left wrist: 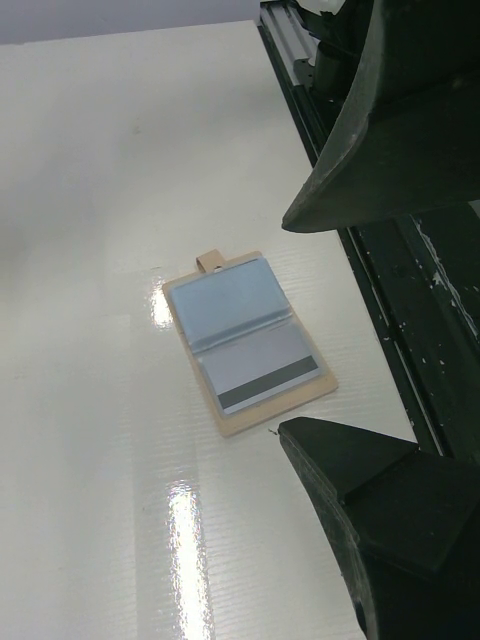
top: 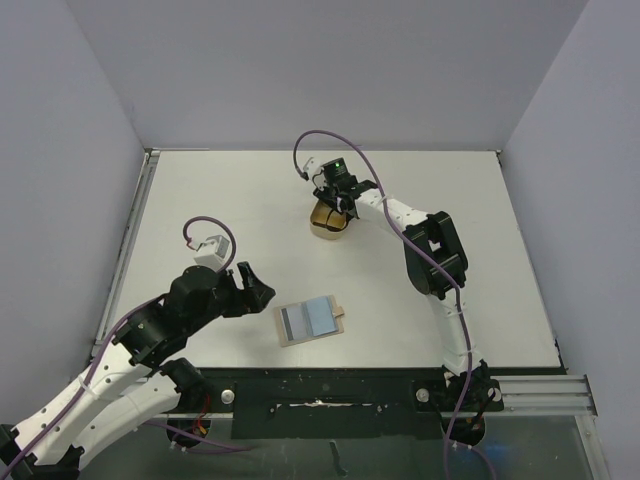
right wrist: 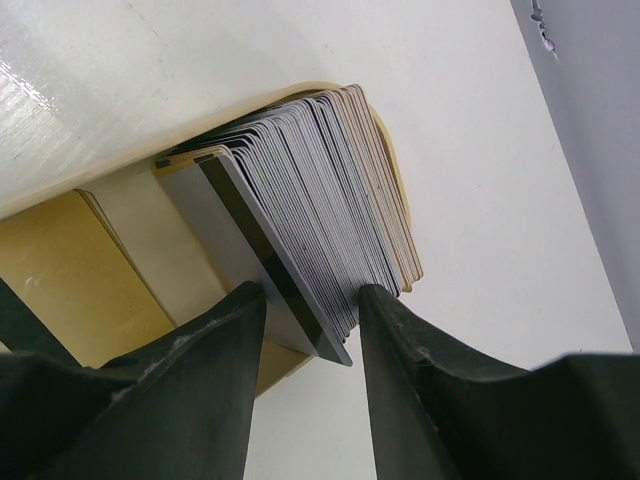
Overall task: Put the credit cards into the card holder
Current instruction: Pick up the credit card from the storage box.
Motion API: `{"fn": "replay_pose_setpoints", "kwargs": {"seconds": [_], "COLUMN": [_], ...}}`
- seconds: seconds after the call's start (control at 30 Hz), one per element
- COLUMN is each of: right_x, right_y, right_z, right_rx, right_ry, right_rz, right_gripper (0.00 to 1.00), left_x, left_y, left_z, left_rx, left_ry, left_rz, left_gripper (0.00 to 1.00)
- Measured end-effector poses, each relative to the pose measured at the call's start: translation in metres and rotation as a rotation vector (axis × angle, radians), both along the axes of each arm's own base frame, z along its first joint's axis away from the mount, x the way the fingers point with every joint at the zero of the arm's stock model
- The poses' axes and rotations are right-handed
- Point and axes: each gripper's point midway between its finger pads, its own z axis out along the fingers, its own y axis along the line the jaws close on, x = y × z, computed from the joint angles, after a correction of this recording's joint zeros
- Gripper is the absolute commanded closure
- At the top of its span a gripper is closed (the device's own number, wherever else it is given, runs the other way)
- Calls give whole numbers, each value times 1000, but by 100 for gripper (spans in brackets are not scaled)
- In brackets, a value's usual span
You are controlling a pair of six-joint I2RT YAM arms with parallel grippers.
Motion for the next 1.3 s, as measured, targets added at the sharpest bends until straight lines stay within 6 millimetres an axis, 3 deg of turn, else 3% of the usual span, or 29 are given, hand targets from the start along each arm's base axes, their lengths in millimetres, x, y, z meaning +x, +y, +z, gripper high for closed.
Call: {"fn": "replay_pose_setpoints", "kwargs": {"seconds": [0.5,0.67,1.13,1.3], "right_x": [3,3,3,3], "right_y": [0,-1,-1,-1], "right_z": [5,7,11,21], "right_rx": [0,3,19,34], "right_ry": [-12,-16,-20,-33], "right_rz": [-6,-10,-23,-25], "right_gripper": [74,82,81,82], "left_x": [0,0,0,0], "left_y": [0,0,0,0], "left_z": [2,2,1,1], "left_rx": [-5,-6,-4,-3], "left_ry": [-6,-6,-4,-3], "left_rz": [0,0,0,0], "left_gripper": [26,26,26,26]}}
